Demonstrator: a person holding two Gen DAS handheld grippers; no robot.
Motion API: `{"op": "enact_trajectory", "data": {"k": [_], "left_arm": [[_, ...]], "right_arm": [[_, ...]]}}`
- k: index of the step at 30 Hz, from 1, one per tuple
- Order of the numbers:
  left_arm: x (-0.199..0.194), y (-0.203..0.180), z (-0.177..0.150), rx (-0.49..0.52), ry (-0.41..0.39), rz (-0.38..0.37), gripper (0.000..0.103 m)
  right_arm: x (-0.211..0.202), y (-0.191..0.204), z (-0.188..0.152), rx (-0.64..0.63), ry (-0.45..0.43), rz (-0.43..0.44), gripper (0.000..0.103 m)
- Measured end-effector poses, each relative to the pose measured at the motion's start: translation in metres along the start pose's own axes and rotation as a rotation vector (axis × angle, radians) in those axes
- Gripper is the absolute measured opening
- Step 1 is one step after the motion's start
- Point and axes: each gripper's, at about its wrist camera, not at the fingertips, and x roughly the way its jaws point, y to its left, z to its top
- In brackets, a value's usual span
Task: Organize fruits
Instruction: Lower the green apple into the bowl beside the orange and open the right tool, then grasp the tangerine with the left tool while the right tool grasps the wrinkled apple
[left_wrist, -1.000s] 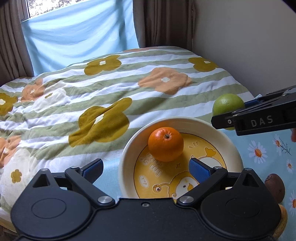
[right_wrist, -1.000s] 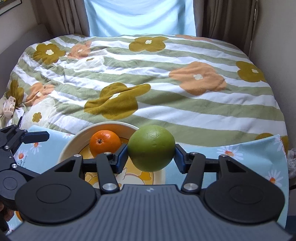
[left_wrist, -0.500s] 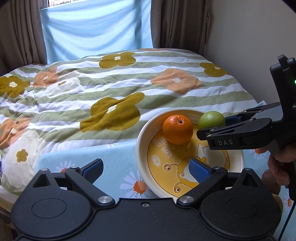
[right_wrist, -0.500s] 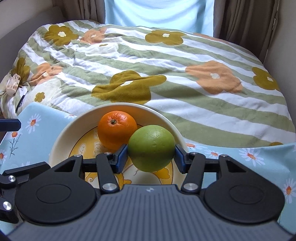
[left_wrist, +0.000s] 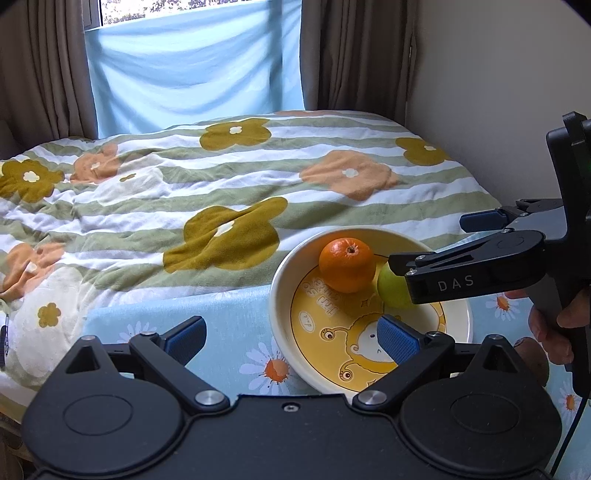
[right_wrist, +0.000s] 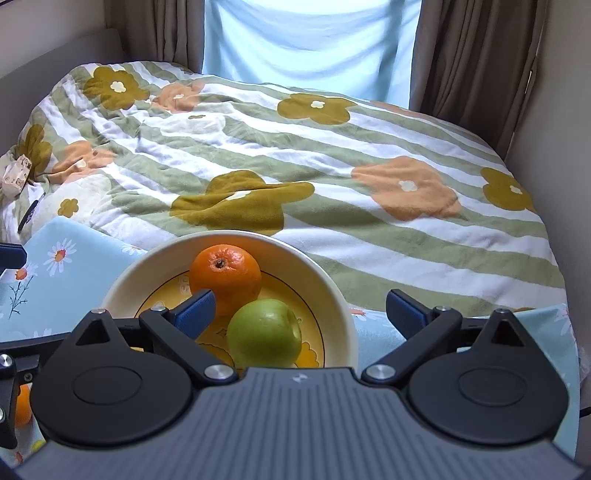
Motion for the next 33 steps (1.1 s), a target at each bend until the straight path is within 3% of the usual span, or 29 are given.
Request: {"op": "enact_trajectory", "data": {"k": [17,33], "left_arm": [[-0.088,-0.036,-0.008,-0.036,-0.124,0.088,0.101],[-0.17,-0.083,-0.071,-0.075,-0.234,0.188,0.101]], "right_arm": [[-0.11,-0.022,-0.007,0.021,-0.079,0.035,0.103],[-0.213,-0.029,-0.07,0.039,-0.137,0.051,0.103]]}}
